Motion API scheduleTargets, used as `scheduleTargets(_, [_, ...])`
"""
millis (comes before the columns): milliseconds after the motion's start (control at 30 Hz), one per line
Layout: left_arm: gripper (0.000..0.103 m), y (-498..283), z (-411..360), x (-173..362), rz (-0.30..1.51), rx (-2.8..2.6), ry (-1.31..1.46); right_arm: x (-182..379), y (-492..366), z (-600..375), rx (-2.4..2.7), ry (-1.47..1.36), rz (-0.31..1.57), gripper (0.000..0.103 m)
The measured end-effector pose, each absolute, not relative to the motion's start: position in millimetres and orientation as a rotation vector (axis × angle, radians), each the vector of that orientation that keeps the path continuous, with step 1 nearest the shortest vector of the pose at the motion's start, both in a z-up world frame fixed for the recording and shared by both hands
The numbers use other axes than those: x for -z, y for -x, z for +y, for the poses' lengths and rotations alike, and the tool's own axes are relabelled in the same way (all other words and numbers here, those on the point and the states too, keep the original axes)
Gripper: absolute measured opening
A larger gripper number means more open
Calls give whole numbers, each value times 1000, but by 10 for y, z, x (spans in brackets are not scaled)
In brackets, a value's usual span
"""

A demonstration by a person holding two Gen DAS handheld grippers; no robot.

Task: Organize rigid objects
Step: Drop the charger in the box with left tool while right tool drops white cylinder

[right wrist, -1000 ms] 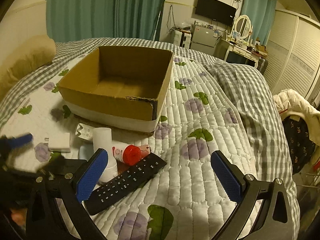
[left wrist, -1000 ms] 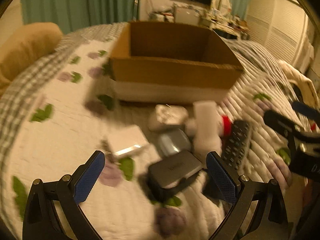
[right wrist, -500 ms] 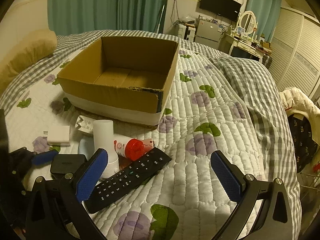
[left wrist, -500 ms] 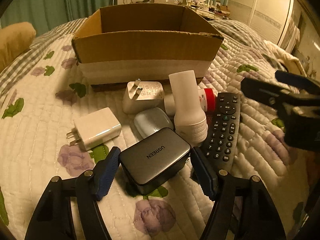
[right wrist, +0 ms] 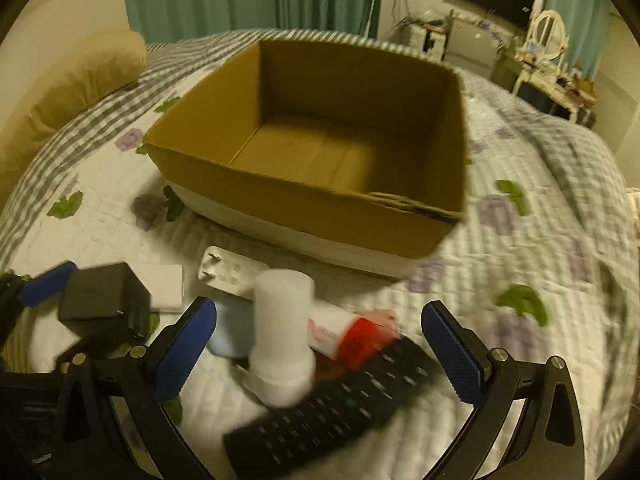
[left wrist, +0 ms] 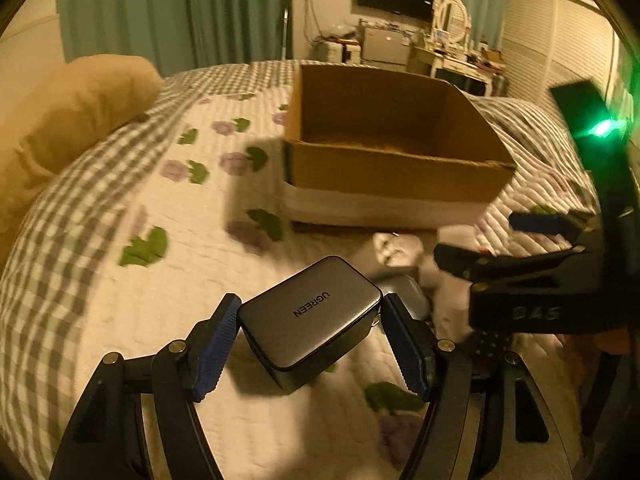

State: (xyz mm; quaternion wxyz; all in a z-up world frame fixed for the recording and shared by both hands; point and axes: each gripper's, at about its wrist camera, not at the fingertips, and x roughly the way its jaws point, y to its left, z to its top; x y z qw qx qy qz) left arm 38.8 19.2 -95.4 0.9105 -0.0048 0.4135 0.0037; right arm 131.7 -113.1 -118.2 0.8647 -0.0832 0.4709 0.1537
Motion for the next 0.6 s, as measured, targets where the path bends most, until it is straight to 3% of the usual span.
scheduleTargets(67, [72, -393, 250, 936, 849, -14, 15, 1279, -1389, -1052, -352, 165, 1016, 97])
scheduleTargets(200, [72, -419, 312, 879, 830, -22, 22, 1395, -1439, -998, -381, 162, 1057, 74])
scheduleTargets(267, [72, -427, 317, 843, 820, -19, 21, 1396, -1408, -986, -399, 159, 1053, 50])
scheduleTargets(300, [72, -424, 308, 816, 814, -17, 21, 1370, -1384, -992, -401, 157, 1041, 31])
scheduleTargets(600, [72, -512, 237, 386, 734, 15, 15, 606, -1068, -1163, -447, 95, 807, 31])
